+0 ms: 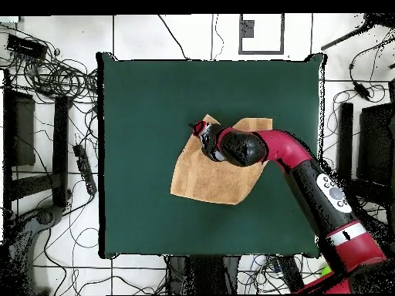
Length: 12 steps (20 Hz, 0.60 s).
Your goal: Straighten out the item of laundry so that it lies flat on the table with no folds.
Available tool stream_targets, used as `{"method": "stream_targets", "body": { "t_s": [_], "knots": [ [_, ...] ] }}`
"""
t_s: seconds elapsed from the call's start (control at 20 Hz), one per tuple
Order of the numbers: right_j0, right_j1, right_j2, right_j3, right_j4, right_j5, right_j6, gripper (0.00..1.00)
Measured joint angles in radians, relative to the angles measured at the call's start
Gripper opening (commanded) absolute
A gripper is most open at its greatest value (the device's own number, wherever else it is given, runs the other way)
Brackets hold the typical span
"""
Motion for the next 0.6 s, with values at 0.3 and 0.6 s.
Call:
{"method": "stream_targets", "body": {
  "t_s": [0.3, 0.6],
  "knots": [
    [0.0, 0.0, -0.001, -0.008, -0.004, 0.034, -0.076, 1.0],
    [0.017, -0.002, -0.028, -0.033, -0.024, 0.033, -0.088, 1.0]
  ]
}}
